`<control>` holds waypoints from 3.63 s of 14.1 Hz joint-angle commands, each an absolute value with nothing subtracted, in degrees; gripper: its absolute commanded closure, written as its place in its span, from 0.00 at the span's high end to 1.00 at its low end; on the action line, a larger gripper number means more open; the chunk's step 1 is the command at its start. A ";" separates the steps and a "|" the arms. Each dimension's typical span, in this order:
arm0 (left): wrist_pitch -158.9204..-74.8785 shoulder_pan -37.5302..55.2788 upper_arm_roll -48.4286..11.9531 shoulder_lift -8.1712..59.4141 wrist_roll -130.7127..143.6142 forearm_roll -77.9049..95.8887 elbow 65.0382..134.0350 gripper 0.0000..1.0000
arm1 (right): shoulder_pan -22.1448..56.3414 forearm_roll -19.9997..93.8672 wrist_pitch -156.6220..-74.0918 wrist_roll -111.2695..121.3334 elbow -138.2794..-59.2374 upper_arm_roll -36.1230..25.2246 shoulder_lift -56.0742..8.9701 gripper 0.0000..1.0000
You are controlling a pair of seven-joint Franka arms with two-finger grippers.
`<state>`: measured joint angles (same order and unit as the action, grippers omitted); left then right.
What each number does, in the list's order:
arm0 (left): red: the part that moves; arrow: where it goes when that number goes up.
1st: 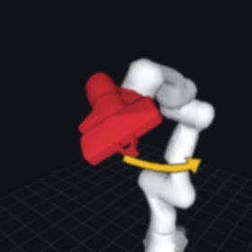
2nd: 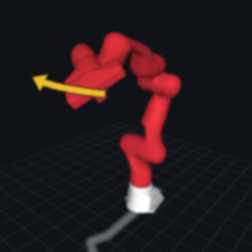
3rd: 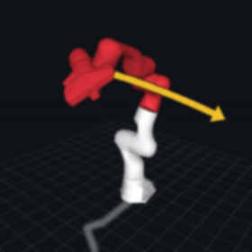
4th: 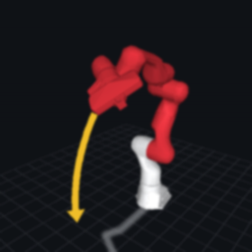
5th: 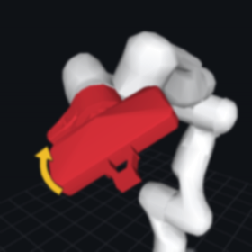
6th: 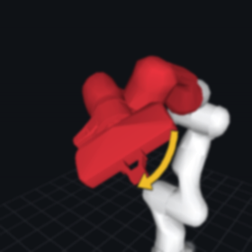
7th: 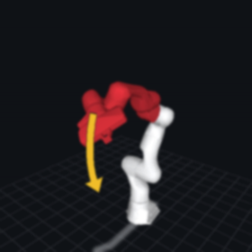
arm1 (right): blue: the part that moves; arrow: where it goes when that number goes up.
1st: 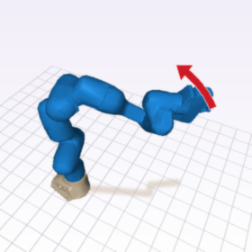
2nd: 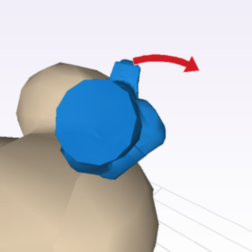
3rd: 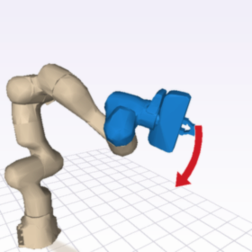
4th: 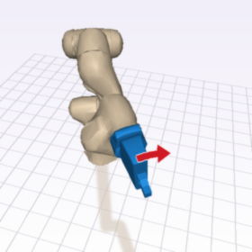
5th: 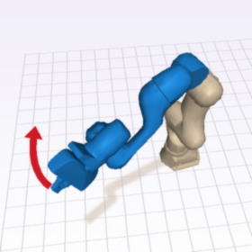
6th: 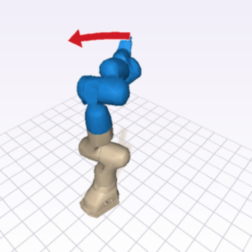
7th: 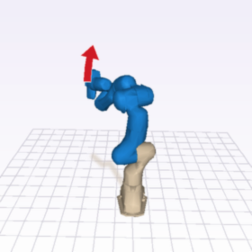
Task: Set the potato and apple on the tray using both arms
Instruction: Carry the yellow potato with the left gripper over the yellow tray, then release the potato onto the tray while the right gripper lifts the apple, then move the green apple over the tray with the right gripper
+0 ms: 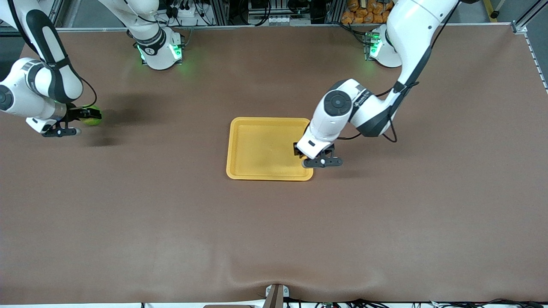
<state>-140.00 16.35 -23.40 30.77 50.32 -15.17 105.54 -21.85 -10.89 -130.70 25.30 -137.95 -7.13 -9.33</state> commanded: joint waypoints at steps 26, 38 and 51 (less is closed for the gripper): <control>-132.90 19.26 -20.47 34.12 54.59 -28.66 95.54 1.00 | 10.79 4.11 -107.40 -0.24 -122.96 -7.12 -5.63 0.00; -108.13 6.08 -21.88 19.78 30.95 -11.51 87.11 1.00 | 28.82 10.45 -108.28 -22.04 -117.69 -7.21 -7.38 0.00; -94.40 -5.09 -21.36 8.19 15.75 -11.07 86.66 1.00 | 42.44 16.60 -124.19 -40.07 -113.13 -7.12 -20.02 0.00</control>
